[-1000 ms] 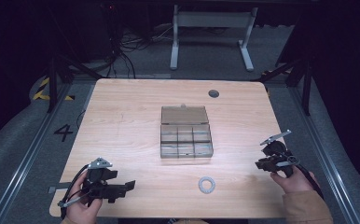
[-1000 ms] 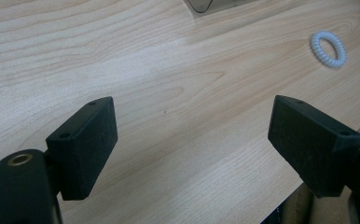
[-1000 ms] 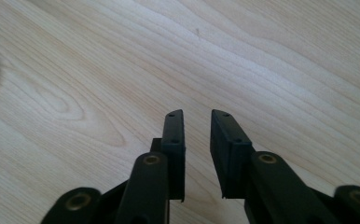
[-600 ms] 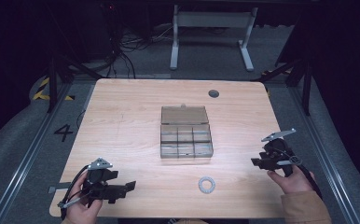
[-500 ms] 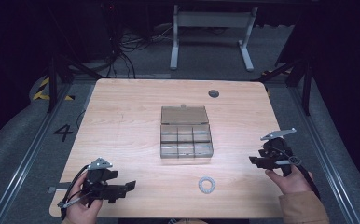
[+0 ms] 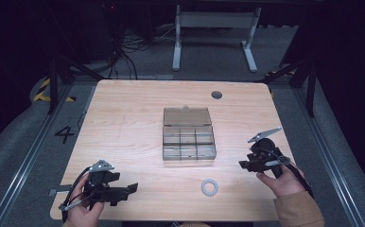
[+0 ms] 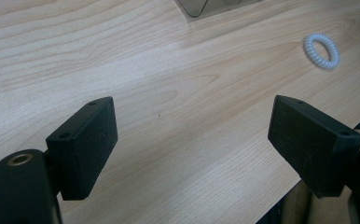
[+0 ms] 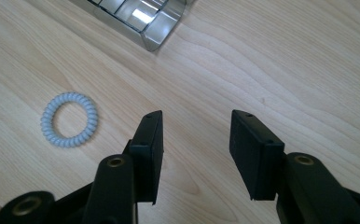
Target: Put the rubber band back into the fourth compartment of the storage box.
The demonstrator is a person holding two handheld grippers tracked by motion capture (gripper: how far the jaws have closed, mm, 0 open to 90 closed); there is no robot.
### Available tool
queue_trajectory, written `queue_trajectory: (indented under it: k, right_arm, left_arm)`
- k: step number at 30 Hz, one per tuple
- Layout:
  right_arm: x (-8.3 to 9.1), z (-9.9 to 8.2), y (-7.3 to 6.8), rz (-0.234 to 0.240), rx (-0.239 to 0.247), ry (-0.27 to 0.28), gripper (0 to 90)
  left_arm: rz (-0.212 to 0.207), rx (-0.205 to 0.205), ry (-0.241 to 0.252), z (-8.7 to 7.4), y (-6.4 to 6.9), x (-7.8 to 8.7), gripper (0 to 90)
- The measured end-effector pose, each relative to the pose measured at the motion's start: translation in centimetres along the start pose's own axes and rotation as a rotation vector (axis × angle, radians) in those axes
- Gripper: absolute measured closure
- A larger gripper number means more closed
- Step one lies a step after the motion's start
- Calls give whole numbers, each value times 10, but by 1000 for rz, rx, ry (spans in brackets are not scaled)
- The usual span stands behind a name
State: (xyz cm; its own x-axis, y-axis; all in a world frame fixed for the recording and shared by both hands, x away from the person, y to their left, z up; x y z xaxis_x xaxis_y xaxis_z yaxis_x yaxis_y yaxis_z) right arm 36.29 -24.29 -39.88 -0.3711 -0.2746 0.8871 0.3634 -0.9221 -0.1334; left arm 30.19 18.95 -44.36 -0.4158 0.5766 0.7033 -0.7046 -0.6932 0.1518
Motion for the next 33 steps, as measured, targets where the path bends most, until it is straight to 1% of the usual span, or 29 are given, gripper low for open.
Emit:
queue_trajectory:
  k: [4, 7, 9, 13, 15, 17, 18, 21, 26, 30, 33]
  right_arm:
    - [0, 2, -5, 17, 9, -7, 543]
    - [5, 3, -10, 41, 19, -7, 539]
    - [9, 4, -13, 59, 16, -6, 535]
    - [9, 5, -16, 79, 31, -36, 538]
    - [6, 4, -17, 104, 33, -58, 546]
    - [4, 3, -18, 100, 61, -61, 565]
    - [4, 3, -18, 94, 85, -60, 570]
    - [1, 2, -22, 86, 115, -67, 569]
    - [-5, 4, -26, 80, 121, -82, 568]
    - [-10, 6, -30, 87, 102, -94, 582]
    - [-16, 6, -35, 76, 120, -101, 584]
  left_arm:
    - [1, -8, -5, 1, 0, -2, 163]
    - [-1, -11, 1, 2, 0, -2, 164]
    - [-1, -10, 4, 2, 1, -2, 164]
    - [-3, -14, 3, 3, 2, -3, 164]
    - [-4, -22, 10, 4, 2, -2, 163]
    - [-2, -22, 9, 4, 2, -2, 163]
    - [0, -21, 6, 4, 2, -2, 163]
    - [-5, -23, 8, 5, 2, -3, 164]
    - [-5, -25, 5, 5, 1, -3, 164]
    - [-8, -24, 4, 5, 2, -4, 163]
    - [-8, -25, 3, 5, 2, -5, 164]
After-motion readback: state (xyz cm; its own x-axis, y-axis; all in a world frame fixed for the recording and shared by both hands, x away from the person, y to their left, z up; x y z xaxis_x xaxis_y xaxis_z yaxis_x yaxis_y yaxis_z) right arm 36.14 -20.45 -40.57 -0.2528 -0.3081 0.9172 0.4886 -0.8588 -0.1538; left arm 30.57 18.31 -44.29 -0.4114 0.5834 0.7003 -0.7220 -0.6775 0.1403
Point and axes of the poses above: each handheld gripper's, and its own axes: x roughly backward along the jaws, z roughly out of its top, y roughly to its right, the point moved 4 cm from there along -x, roughly forward along the jaws, and after that the axes turned 15 degrees about -x, right-handed, at the moved point
